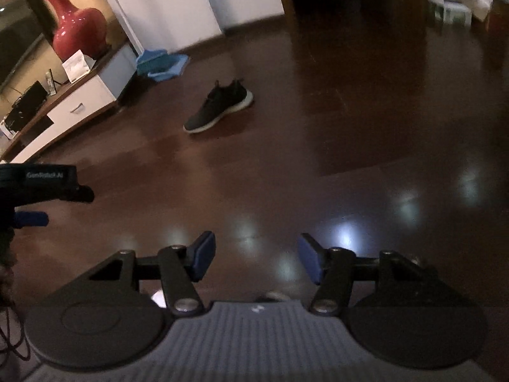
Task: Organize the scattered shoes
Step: 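Open the right gripper and withdraw both grippers from the slippers, then move the left gripper toward the black sneaker lying on the floor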
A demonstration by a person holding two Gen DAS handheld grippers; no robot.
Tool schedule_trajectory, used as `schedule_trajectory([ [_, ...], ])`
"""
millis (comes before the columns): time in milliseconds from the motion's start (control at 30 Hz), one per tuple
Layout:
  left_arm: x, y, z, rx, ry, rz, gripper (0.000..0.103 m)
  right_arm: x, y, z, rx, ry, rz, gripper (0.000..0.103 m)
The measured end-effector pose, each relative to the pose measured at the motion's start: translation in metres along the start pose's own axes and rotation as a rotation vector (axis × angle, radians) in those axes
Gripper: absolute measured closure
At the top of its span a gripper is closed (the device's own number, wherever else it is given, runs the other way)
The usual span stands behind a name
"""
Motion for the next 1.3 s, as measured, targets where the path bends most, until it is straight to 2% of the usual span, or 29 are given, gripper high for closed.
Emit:
schedule_trajectory([
  [67,-0.012,0.032,-0.006,-0.013,0.001,0.019,0.009,-0.012,0.019,0.003,0.018,-0.025,0.034,0.038],
  [167,-0.033,0.082,-0.017,-0.024,0.03,0.02,0.009,-0.04,0.068,0.016,0.005,-0.035,0.022,0.03],
  [300,-0.059,0.122,-0.032,-0.041,0.038,0.004,0.009,-0.078,0.115,0.039,-0.015,0.012,-0.006,0.029],
  [467,-0.101,0.135,-0.05,-0.036,0.071,0.001,0.009,-0.116,0.12,0.051,-0.066,0.011,-0.01,0.029],
  [633,-0.141,0.116,-0.056,-0.059,0.077,0.003,0.009,-0.149,0.087,0.056,-0.066,-0.004,0.021,0.029],
  [800,-0.198,0.045,-0.074,-0.061,0.061,0.016,0.009,-0.184,0.032,0.064,-0.02,0.005,0.04,0.029],
  [833,-0.212,0.021,-0.078,-0.051,0.071,0.022,0.009,-0.19,0.023,0.065,-0.015,0.004,0.041,0.029],
  [900,-0.254,-0.058,-0.09,-0.005,0.098,0.065,0.011,-0.212,-0.026,0.071,0.019,0.004,0.026,0.029],
  [1000,-0.298,-0.146,-0.086,0.013,0.169,0.163,0.013,-0.238,-0.086,0.078,0.057,-0.02,0.027,0.029],
  [1133,-0.347,-0.23,-0.075,0.031,0.256,0.228,0.012,-0.266,-0.173,0.09,0.098,-0.086,0.072,0.029],
  [1167,-0.363,-0.256,-0.073,0.03,0.271,0.238,0.012,-0.273,-0.209,0.096,0.109,-0.109,0.092,0.029],
  [1233,-0.39,-0.301,-0.074,0.026,0.276,0.245,0.012,-0.28,-0.241,0.103,0.116,-0.121,0.108,0.029],
  [1300,-0.411,-0.345,-0.076,0.032,0.287,0.254,0.012,-0.285,-0.293,0.113,0.124,-0.128,0.115,0.029],
])
Point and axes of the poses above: each gripper's, at about its wrist camera, not at the fingertips, and y roughly against the way its jaws point, z to its left, x to its underside, the point moved 4 cm from there along -y, roughly the way its jaws point, and after that the axes turned 12 degrees about -y, right-handed, at the moved point
